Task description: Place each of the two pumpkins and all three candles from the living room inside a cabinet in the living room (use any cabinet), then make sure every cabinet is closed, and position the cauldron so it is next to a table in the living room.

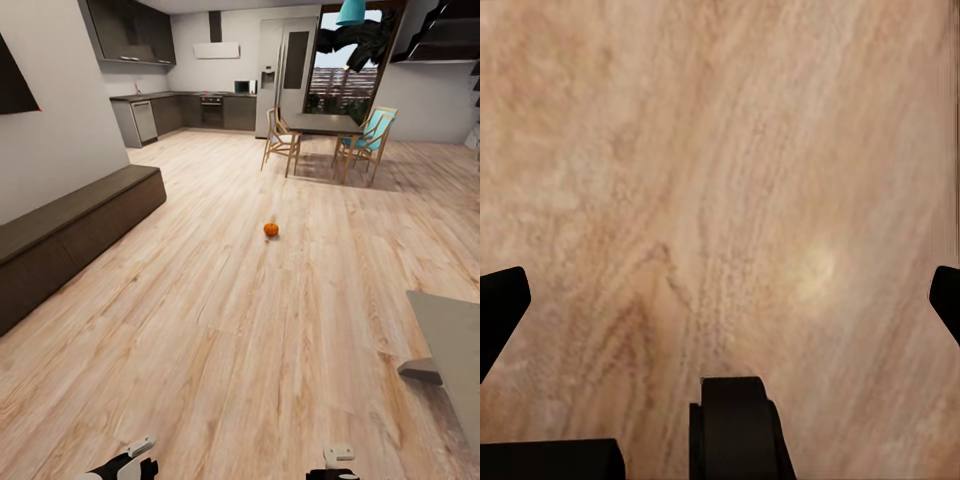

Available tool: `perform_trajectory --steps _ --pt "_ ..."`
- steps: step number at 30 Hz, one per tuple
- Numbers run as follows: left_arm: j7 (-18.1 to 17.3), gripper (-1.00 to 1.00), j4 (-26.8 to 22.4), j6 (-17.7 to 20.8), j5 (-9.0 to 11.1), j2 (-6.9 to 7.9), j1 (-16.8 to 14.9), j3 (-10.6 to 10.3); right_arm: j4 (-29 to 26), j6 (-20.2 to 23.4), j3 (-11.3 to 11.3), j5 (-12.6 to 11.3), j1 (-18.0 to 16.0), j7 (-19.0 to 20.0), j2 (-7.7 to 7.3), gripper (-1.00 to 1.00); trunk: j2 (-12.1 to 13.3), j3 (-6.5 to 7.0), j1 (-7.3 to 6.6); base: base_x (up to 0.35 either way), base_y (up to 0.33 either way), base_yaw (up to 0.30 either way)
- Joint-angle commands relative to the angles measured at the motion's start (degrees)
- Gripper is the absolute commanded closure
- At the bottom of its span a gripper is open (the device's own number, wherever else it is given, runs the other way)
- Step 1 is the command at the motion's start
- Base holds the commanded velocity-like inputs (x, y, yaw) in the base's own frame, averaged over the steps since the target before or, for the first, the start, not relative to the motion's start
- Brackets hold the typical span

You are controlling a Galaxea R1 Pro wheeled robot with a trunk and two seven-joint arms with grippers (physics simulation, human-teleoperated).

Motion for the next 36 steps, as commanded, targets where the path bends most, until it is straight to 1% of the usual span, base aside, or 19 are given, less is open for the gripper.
perform_trajectory --steps 1,12,18,28,36 --pt "0.0 -1.0 0.0 0.0 0.0 0.0 0.0 0.0 0.0 0.0 0.0 0.0 0.0 0.0 0.02 -1.0 0.0 0.07 0.0 0.0 0.0 -0.222" --pt "0.0 -1.0 0.0 0.0 0.0 0.0 0.0 0.0 0.0 0.0 0.0 0.0 0.1 0.0 0.09 -1.0 0.0 0.84 0.0 0.0 0.0 -0.2" --pt "0.0 -1.0 0.0 0.0 0.0 0.0 0.0 0.0 0.0 0.0 0.0 0.0 0.1 0.0 0.16 -1.0 0.0 1.25 0.0 0.0 0.0 -0.029" --pt "0.0 -1.0 0.0 0.0 0.0 0.0 0.0 0.0 0.3 0.2 0.0 -0.2 0.1 0.1 -0.04 -1.0 0.0 1.3 0.0 0.0 0.0 -0.001" --pt "0.0 -1.0 0.0 0.0 0.0 0.0 0.0 0.0 0.3 -0.1 0.0 -0.2 0.1 0.0 0.09 -1.0 0.0 1.47 0.0 0.0 0.0 0.0"
